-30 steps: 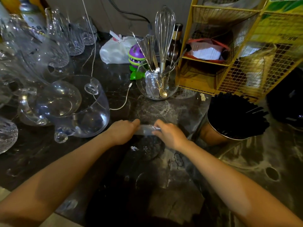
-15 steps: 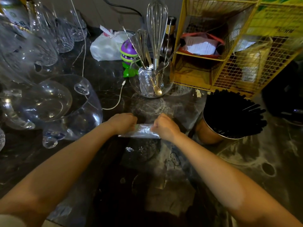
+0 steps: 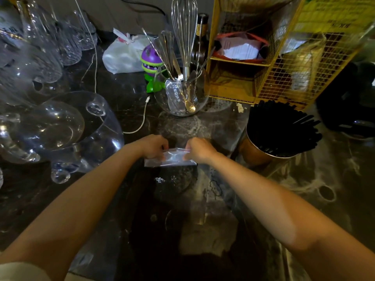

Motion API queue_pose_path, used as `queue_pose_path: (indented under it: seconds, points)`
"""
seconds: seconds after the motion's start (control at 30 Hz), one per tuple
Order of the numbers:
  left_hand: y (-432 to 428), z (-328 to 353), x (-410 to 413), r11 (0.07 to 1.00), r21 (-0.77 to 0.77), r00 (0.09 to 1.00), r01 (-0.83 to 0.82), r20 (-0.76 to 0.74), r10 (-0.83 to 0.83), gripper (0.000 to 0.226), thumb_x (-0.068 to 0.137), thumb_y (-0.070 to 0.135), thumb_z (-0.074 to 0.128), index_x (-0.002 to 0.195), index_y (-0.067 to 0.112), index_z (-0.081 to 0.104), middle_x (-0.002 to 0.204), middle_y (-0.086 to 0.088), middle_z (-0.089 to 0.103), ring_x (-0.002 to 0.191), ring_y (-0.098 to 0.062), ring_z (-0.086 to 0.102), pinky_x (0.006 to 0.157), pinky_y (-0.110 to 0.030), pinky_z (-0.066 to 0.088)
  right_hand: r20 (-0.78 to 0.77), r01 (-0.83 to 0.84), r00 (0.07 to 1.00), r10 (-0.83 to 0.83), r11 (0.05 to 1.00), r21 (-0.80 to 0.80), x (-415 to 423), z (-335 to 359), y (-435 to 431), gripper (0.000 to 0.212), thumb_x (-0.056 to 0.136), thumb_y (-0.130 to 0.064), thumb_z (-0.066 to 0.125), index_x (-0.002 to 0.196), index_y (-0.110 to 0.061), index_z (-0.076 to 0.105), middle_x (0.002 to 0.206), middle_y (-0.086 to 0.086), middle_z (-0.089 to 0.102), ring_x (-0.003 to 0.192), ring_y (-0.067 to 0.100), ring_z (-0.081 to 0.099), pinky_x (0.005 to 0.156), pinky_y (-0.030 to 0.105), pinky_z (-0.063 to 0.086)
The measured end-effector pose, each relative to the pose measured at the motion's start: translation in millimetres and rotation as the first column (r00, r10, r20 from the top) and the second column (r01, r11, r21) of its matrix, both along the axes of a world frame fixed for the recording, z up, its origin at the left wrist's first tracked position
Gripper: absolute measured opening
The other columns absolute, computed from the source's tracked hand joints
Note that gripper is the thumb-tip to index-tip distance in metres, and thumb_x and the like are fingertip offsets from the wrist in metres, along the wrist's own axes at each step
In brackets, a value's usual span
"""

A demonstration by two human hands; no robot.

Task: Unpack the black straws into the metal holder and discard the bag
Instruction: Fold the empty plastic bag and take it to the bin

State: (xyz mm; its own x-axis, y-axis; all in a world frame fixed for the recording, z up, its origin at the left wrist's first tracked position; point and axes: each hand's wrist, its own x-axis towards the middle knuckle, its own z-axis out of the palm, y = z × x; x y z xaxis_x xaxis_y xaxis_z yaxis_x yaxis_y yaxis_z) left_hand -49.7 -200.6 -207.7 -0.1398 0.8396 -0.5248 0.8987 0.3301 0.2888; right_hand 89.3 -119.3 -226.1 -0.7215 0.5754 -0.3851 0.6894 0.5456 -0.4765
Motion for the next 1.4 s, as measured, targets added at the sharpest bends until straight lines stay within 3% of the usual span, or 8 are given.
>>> queue_pose_path:
  seconds: [0.1, 0.27, 0.43, 0.7, 0.97, 1.1, 1.27, 1.4]
  points:
    - [-6, 2, 0, 0.998, 0.034, 0.998, 0.059, -0.029, -0.058, 0.007, 0.084, 0.015, 0.056, 0.082, 0.011, 0.060, 0.083, -0.005, 0.053, 0.078, -0.019, 0.049, 0.060, -0.025, 0.036, -0.050, -0.012, 0.999, 0.013, 0.999, 0.033, 5, 5, -5, 0.019, 0.081, -0.020, 0.063, 0.096, -0.009, 0.061, 0.107, 0.012, 0.062, 0.098, 0.024, 0.057, 0.086, 0.035, 0.047]
    - [-23, 8, 2, 0.983, 0.141, 0.991, 0.121, -0.069, -0.113, 0.034, 0.081, 0.015, 0.058, 0.056, 0.030, 0.042, 0.066, 0.010, 0.042, 0.076, -0.017, 0.047, 0.069, -0.029, 0.034, -0.185, -0.016, 0.983, 0.011, 0.999, -0.030, 21, 13, -16, 0.016, 0.080, -0.017, 0.064, 0.079, -0.017, 0.048, 0.100, 0.013, 0.061, 0.094, 0.027, 0.057, 0.080, 0.037, 0.045]
    - [-38, 17, 19, 0.971, 0.222, 0.992, 0.093, 0.059, -0.108, 0.010, 0.082, 0.016, 0.059, 0.082, 0.007, 0.062, 0.077, -0.002, 0.054, 0.076, -0.017, 0.052, 0.063, -0.021, 0.038, -0.313, -0.001, 0.950, -0.011, 0.999, -0.036, 48, 25, -35, 0.009, 0.082, -0.014, 0.062, 0.084, -0.013, 0.054, 0.093, 0.009, 0.058, 0.087, 0.021, 0.055, 0.074, 0.032, 0.042]
    - [-35, 18, 62, 0.926, 0.326, 0.932, 0.191, 0.237, -0.276, 0.009, 0.076, 0.015, 0.068, 0.079, 0.007, 0.065, 0.065, -0.001, 0.058, 0.060, -0.010, 0.050, 0.061, -0.021, 0.039, -0.411, 0.206, 0.887, -0.211, 0.977, -0.058, 118, 43, -65, 0.015, 0.085, -0.010, 0.056, 0.099, -0.004, 0.059, 0.087, 0.004, 0.056, 0.061, 0.002, 0.050, 0.053, 0.006, 0.044]
    - [-43, 22, 150, 0.830, 0.405, 0.829, 0.383, 0.246, -0.502, 0.019, 0.073, 0.014, 0.071, 0.078, -0.002, 0.063, 0.059, -0.006, 0.053, 0.054, -0.003, 0.046, 0.056, -0.022, 0.033, -0.470, 0.426, 0.773, -0.425, 0.898, -0.111, 216, 58, -105, 0.014, 0.083, -0.005, 0.060, 0.097, -0.004, 0.060, 0.075, 0.003, 0.056, 0.053, 0.015, 0.058, 0.042, 0.023, 0.049]
    - [-58, 20, 204, 0.822, 0.418, 0.808, 0.387, 0.275, -0.521, 0.012, 0.071, 0.006, 0.071, 0.079, 0.003, 0.064, 0.056, 0.007, 0.045, 0.049, 0.000, 0.044, 0.056, -0.020, 0.033, -0.494, 0.472, 0.732, -0.470, 0.872, -0.131, 270, 62, -126, 0.016, 0.082, -0.004, 0.060, 0.099, -0.002, 0.060, 0.076, 0.002, 0.058, 0.051, -0.004, 0.057, 0.048, 0.021, 0.049]
    - [-77, 17, 286, 0.808, 0.381, 0.799, 0.449, 0.233, -0.554, 0.020, 0.073, 0.006, 0.068, 0.092, 0.007, 0.063, 0.084, -0.013, 0.067, 0.078, -0.022, 0.061, 0.075, -0.039, 0.048, -0.492, 0.523, 0.683, -0.539, 0.832, -0.186, 351, 59, -153, 0.015, 0.084, -0.003, 0.058, 0.099, -0.004, 0.060, 0.069, 0.002, 0.057, 0.051, 0.015, 0.057, 0.053, 0.040, 0.050]
    - [-93, 7, 378, 0.776, 0.332, 0.752, 0.535, 0.230, -0.617, 0.024, 0.073, 0.006, 0.068, 0.096, 0.008, 0.061, 0.087, -0.012, 0.068, 0.084, -0.024, 0.062, 0.076, -0.036, 0.047, -0.441, 0.568, 0.689, -0.575, 0.807, -0.164, 441, 52, -179, 0.015, 0.085, -0.005, 0.056, 0.100, -0.006, 0.059, 0.069, 0.003, 0.059, 0.049, 0.010, 0.058, 0.044, 0.028, 0.046]
